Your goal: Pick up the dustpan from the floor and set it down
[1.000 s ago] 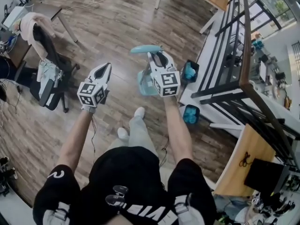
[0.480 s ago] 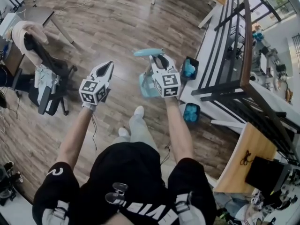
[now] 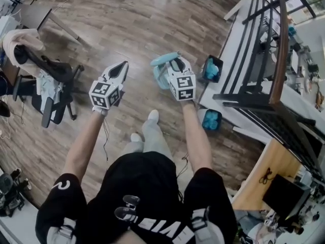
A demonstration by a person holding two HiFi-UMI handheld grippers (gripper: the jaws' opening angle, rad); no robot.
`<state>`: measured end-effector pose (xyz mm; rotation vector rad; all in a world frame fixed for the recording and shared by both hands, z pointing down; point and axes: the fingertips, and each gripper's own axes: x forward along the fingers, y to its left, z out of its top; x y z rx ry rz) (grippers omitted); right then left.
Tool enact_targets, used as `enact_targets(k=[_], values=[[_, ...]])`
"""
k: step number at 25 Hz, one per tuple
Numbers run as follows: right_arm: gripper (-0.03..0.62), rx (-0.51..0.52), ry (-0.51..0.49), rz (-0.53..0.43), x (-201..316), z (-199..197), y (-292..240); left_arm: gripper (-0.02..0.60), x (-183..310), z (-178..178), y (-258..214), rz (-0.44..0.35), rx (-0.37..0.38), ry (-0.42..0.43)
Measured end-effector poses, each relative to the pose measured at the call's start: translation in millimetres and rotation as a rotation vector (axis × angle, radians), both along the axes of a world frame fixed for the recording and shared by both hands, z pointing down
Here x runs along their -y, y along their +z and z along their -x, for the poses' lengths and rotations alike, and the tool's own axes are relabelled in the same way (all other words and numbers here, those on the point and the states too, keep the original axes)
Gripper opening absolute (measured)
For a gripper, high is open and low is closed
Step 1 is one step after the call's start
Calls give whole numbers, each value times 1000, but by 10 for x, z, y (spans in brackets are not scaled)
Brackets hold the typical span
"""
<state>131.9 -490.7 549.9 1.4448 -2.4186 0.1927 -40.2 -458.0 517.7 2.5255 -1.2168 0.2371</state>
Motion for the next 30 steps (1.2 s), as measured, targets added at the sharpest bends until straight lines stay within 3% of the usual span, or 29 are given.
enact_targets(k=[7, 17, 25, 30], values=[[80, -42, -24, 83, 702, -140, 781, -3, 644, -204, 344, 33, -8, -23], [78, -65, -44, 175, 1360, 14, 1988, -3, 1118, -220, 1058, 83, 3, -6], [78, -83, -16, 259, 1607, 93, 2931, -3, 1292, -37, 2002, 205, 1, -9], [78, -110, -1, 315, 1634, 194, 3380, -3, 1428, 92, 2340, 251, -2, -4]])
